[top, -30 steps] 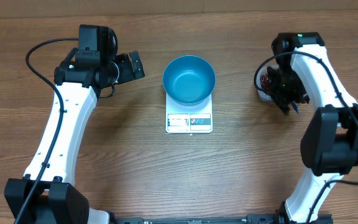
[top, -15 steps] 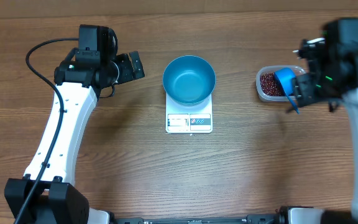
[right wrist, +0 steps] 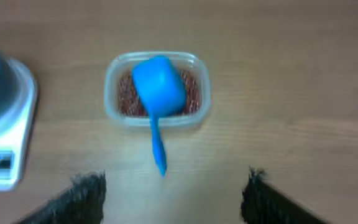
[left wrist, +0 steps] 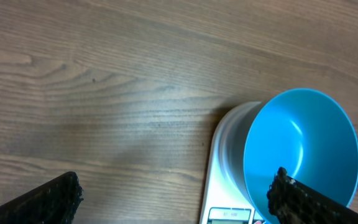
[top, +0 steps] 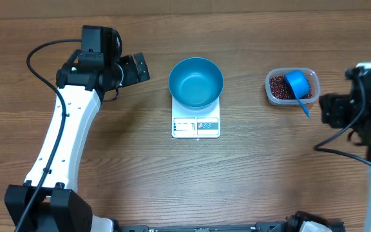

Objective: Scoop item into bowl and weigh 150g on scale

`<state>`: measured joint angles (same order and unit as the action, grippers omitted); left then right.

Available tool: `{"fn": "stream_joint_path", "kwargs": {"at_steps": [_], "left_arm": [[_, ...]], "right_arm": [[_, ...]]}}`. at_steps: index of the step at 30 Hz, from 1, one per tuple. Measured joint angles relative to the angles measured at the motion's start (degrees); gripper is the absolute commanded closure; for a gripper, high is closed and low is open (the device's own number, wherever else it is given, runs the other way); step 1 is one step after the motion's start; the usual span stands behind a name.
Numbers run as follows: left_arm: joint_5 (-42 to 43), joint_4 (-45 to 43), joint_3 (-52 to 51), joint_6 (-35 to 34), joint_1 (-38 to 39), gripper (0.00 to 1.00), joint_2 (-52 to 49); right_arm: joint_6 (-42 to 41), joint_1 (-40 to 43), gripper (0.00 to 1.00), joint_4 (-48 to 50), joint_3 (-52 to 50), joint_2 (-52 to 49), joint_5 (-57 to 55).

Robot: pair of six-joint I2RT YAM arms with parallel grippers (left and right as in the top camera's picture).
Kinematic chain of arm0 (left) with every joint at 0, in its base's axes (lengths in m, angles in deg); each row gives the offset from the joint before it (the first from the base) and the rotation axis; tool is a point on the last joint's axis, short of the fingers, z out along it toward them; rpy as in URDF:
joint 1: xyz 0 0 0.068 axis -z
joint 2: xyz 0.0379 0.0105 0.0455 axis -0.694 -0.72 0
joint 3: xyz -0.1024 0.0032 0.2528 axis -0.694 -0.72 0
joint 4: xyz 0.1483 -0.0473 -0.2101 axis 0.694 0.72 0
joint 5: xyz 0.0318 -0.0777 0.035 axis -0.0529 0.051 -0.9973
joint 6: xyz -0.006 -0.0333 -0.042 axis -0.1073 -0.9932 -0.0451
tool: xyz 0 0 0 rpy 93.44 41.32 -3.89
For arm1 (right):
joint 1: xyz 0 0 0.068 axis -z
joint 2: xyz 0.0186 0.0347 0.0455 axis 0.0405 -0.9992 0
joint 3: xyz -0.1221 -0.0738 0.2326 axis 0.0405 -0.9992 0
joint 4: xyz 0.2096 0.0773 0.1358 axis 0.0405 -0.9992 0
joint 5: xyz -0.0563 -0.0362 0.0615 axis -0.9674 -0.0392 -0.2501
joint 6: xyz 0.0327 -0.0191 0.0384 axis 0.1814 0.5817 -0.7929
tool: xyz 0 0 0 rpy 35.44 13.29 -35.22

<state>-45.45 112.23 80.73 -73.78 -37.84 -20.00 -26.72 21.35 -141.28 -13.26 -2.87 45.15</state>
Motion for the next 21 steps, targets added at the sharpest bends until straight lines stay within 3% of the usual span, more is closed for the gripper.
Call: {"fn": "stream_joint_path", "kwargs": {"at_steps": [2, 10, 18, 21], "left_arm": [[0.09, 0.04, 0.0, 0.0, 0.0, 0.0, 0.0], [0.04, 0.02, 0.0, 0.0, 0.0, 0.0, 0.0], [0.07, 0.02, 0.0, 0.0, 0.0, 0.0, 0.0], [0.07, 0.02, 0.0, 0.0, 0.0, 0.0, 0.0]], "right_arm": [[0.15, 0.98, 0.39, 5.42, -6.86, 0.63, 1.81], [0.07, 1.99, 0.39, 28.13, -26.58, 1.09, 9.27], [2.73, 1.99, 0.42, 33.83, -33.53, 1.03, 11.74], [3.74, 1.99, 0.48, 36.02, -33.57, 0.2, 12.22]]}}
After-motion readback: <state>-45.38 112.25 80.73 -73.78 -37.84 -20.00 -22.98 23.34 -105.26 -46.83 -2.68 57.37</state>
